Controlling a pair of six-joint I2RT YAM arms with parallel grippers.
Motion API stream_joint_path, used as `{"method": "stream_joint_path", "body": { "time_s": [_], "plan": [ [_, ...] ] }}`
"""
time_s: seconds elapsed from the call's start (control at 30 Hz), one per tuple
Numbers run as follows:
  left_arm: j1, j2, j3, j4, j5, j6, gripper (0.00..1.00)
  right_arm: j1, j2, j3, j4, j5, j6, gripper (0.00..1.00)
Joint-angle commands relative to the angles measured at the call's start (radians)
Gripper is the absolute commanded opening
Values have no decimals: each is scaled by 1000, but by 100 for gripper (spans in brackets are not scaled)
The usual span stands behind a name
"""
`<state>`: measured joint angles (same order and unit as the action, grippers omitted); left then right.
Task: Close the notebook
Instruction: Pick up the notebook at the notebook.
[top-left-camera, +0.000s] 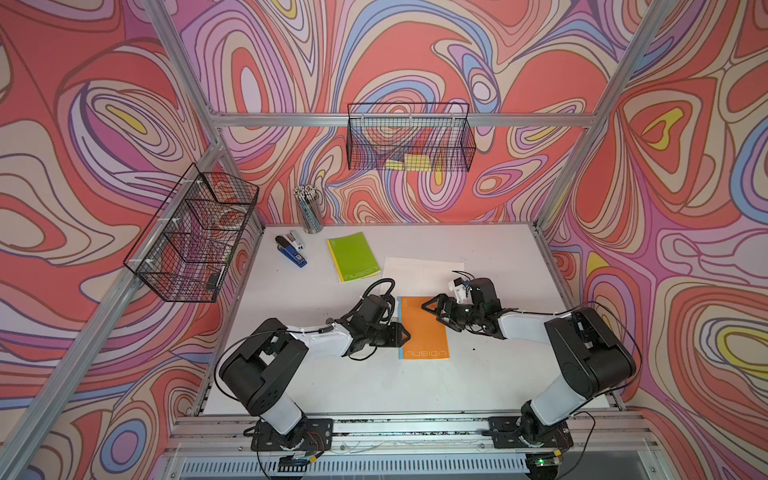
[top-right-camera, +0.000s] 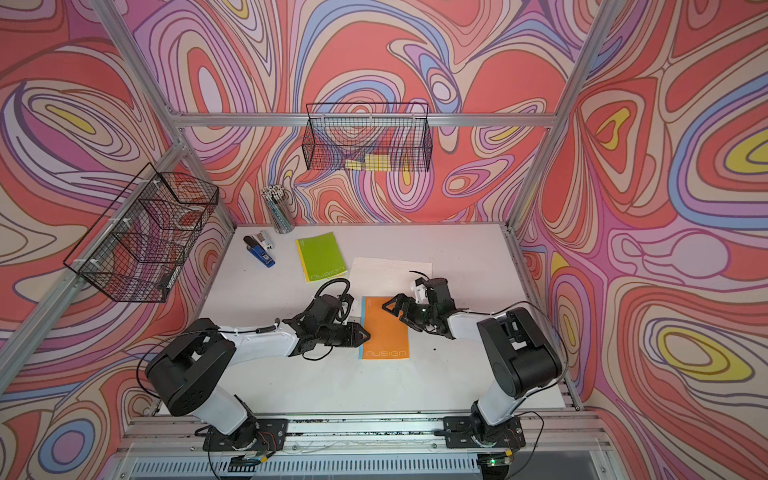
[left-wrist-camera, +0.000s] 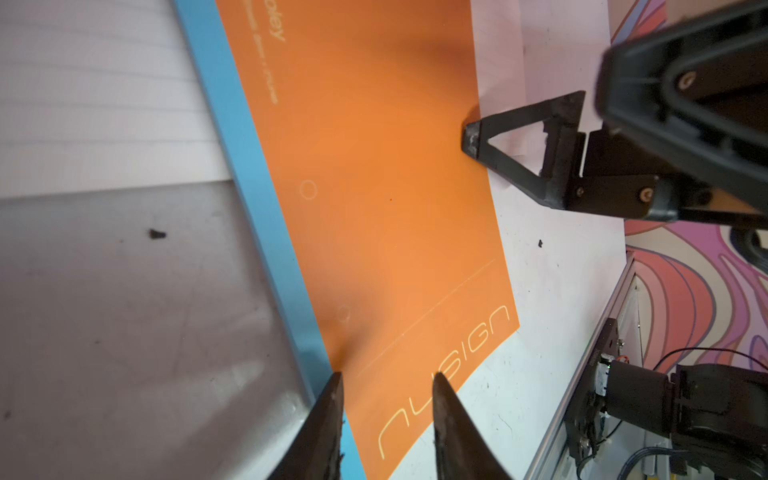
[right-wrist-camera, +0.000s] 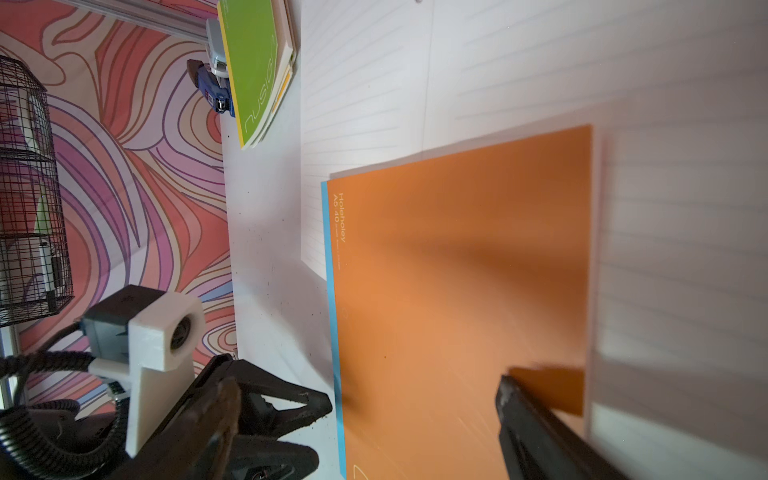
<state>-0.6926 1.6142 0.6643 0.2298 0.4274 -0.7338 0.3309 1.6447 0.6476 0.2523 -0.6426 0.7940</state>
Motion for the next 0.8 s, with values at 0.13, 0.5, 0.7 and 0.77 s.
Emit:
{"method": "stream_joint_path", "body": {
  "time_s": [0.13, 0.5, 0.7, 0.77],
  "plan": [
    [13, 18, -22, 68, -78, -120, 35, 5, 11, -43, -84, 51, -9, 98],
    [52, 84, -24, 122, -68, -146, 37, 6, 10, -43, -81, 48, -7, 98],
    [73, 167, -49, 296, 57, -202, 36, 6, 10, -42, -81, 49, -9, 99],
    [79, 184, -64, 349, 99, -214, 34, 5, 10, -45, -79, 48, -8, 98]
  ]
}}
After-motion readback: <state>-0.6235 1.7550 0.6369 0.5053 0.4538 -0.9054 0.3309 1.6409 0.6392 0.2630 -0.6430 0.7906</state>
